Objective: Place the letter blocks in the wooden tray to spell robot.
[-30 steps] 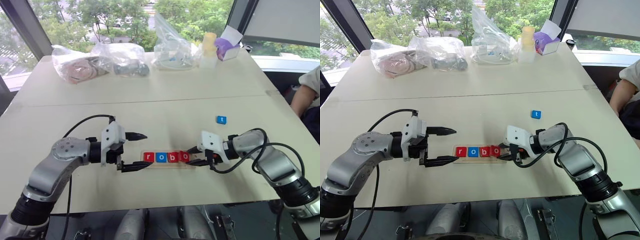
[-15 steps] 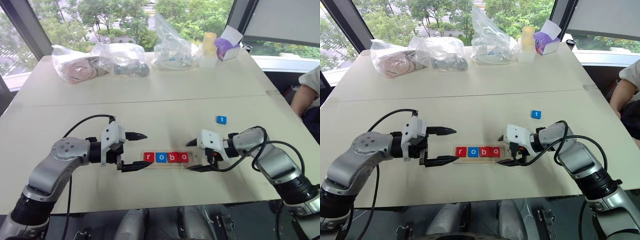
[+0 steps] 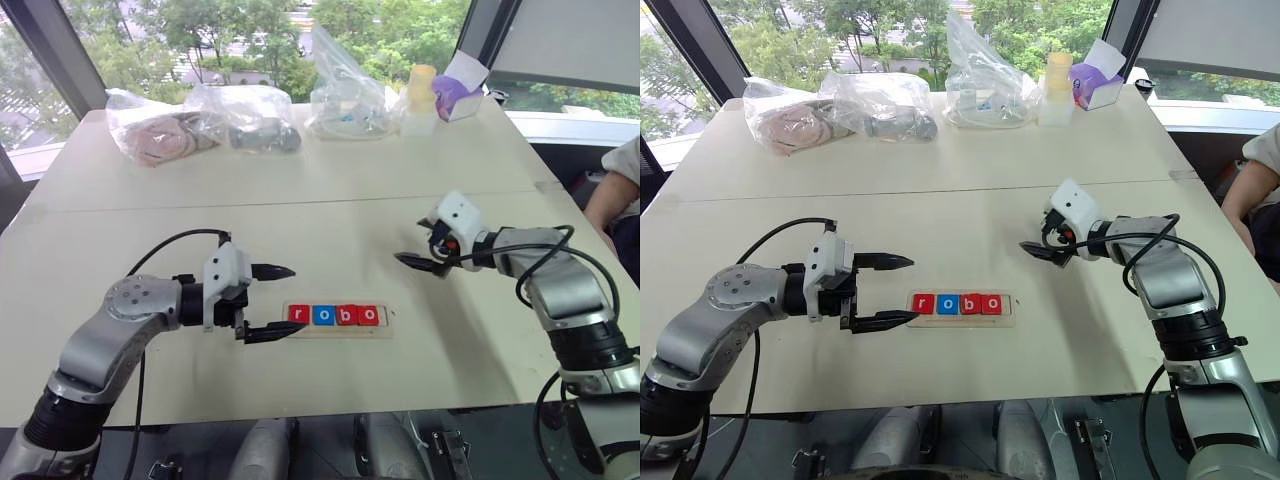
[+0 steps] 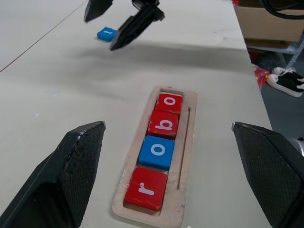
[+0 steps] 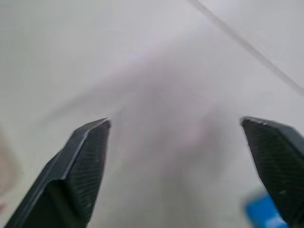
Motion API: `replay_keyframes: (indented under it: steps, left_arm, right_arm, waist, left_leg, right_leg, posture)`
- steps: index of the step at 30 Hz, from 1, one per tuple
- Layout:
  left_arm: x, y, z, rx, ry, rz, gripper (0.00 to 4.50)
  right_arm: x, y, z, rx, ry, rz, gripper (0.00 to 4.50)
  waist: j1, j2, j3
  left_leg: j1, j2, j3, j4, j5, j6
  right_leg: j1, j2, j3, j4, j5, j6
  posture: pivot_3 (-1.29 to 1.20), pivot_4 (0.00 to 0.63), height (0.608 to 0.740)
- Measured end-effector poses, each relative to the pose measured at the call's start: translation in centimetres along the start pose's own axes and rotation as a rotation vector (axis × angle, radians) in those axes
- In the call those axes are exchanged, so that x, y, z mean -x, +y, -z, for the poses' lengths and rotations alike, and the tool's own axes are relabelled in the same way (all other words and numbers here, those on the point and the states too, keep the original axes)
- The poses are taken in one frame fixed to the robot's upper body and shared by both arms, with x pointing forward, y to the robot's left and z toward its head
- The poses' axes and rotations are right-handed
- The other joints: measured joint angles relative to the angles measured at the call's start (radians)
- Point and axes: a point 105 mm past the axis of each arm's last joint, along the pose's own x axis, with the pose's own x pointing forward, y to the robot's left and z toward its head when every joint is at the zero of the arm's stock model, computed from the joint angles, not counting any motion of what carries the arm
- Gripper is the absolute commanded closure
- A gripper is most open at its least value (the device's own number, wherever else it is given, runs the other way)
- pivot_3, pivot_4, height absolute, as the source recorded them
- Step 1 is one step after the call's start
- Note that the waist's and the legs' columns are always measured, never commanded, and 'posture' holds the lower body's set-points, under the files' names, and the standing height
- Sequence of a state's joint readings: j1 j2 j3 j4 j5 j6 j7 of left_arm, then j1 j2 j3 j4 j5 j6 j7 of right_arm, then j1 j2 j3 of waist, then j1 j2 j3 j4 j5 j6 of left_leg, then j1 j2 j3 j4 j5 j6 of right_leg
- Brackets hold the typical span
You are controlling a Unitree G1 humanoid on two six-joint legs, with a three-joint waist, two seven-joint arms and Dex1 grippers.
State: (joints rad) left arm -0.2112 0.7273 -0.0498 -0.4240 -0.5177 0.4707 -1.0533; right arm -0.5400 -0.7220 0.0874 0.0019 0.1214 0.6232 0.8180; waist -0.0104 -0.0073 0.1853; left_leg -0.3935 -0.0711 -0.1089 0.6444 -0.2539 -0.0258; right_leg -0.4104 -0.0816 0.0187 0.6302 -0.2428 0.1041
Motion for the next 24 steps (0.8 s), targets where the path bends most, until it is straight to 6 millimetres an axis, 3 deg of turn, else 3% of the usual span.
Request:
replay_keyframes:
  steps: [4, 6, 12, 18, 24]
  left_arm:
    - [-0.1, 0.1, 0.1, 0.004, 0.002, 0.005, 0.0]
    - [-0.1, 0.1, 0.1, 0.003, 0.002, 0.006, 0.0]
    - [-0.3, 0.2, -0.1, -0.005, -0.007, 0.011, 0.0]
    - [-0.3, 0.2, 0.0, -0.001, -0.009, 0.013, 0.0]
    - [-0.5, 0.2, -0.3, -0.013, -0.022, 0.028, 0.0]
  right_arm:
    - [-0.1, -3.4, 2.2, -0.16, 0.072, 0.269, 0.01]
    - [0.2, -4.2, 3.0, -0.229, 0.09, 0.343, 0.01]
    - [0.1, -1.9, 1.8, -0.248, 0.028, 0.273, 0.01]
    - [0.6, -3.2, 3.0, -0.336, 0.073, 0.444, 0.01]
    - [-0.6, -2.0, 4.4, -0.478, 0.127, 0.534, 0.01]
  waist:
    - [0.0, 0.0, 0.0]
    - [-0.001, 0.0, 0.0]
    - [-0.004, 0.0, 0.0]
    - [-0.002, 0.0, 0.0]
    - [-0.005, 0.001, 0.0]
  left_leg:
    - [0.0, 0.0, 0.0, 0.0, 0.0, 0.0]
    - [0.0, 0.0, 0.0, 0.0, 0.0, 0.0]
    - [0.0, 0.0, 0.0, -0.002, 0.0, 0.0]
    - [0.0, 0.0, 0.0, -0.001, 0.0, 0.0]
    - [0.0, 0.0, 0.0, -0.002, 0.0, 0.0]
  right_leg:
    - [0.0, 0.0, 0.0, 0.0, -0.001, -0.001]
    - [-0.001, 0.0, 0.0, 0.0, 0.0, -0.001]
    - [-0.001, 0.002, 0.0, 0.0, 0.001, 0.002]
    - [-0.001, 0.002, 0.0, 0.0, 0.001, 0.001]
    - [-0.002, 0.002, 0.001, 0.001, 0.001, 0.002]
  posture:
    - [0.0, 0.15, 0.74]
    - [0.0, 0.15, 0.74]
    - [0.0, 0.15, 0.74]
    - [0.0, 0.15, 0.74]
    - [0.0, 0.15, 0.74]
